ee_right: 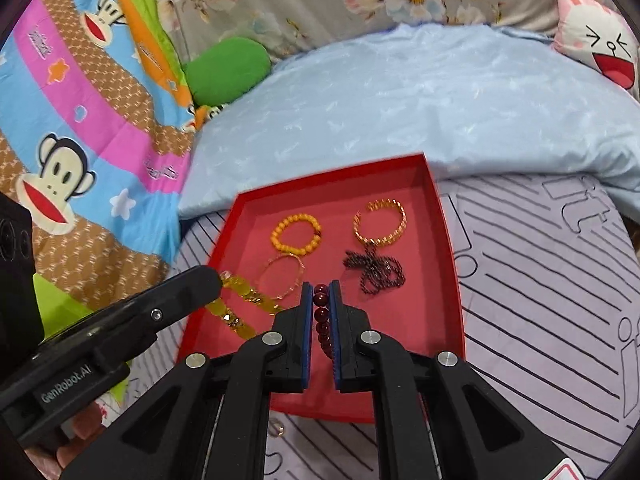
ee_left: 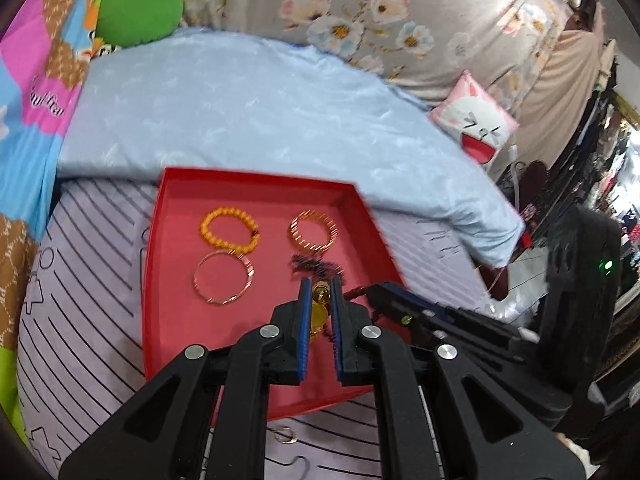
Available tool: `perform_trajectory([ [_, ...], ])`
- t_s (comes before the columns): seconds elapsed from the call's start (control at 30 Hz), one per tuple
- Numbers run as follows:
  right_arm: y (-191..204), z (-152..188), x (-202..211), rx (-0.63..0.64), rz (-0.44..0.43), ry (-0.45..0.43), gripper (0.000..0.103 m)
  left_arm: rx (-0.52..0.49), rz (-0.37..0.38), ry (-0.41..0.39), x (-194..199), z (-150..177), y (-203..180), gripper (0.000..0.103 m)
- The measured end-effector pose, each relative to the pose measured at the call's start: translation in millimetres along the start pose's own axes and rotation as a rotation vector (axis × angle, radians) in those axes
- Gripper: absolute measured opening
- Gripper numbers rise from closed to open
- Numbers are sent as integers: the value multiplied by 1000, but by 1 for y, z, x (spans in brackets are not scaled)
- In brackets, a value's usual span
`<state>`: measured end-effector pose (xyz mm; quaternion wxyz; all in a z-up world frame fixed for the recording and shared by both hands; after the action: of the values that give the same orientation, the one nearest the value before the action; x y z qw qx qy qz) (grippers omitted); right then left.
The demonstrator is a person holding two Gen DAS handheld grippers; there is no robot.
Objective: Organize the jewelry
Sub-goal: 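Lift and carry both held bracelets over the red tray, then open both tools to drop the bracelets into the red tray, then move both tools back to the black bead bracelet and gold rings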
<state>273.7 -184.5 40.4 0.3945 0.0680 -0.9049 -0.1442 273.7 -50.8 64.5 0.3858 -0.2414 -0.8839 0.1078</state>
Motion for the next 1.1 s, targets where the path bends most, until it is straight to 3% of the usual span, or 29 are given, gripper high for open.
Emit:
perform_trajectory([
  [0.2, -17, 8, -22, 16, 72, 43, 7, -6, -95, 50, -25, 19, 29, 9],
  [0.57, -28, 13, -29, 114, 199, 47, 10, -110, -263, 36, -31, 27, 44, 10],
  [0.63, -26, 12, -26, 124, 205, 34, 20, -141, -283, 11, -27, 26, 40, 21],
  [0.7, -25, 10, -20, 123, 207, 8, 39, -144, -282, -15, -21, 24, 38, 46],
  [0.77, -24, 8, -11, 125, 211, -19, 41, -150, -298, -44, -13, 21, 36, 53],
  [1.1, -17, 13, 34, 115, 173, -70, 41, -155, -316, -76, 17, 27, 26, 53],
])
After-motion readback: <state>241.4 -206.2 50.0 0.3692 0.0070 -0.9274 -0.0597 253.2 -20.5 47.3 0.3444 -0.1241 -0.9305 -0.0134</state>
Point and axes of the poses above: each gripper's, at about its wrist camera, not at the fingertips, and x roughly against the way its jaws point, y to its left, z to its underside, the point moved 5 cm from there along -x, roughly the way its jaws point, and after that the axes turned 5 degrees about -y, right-handed, at the moved point
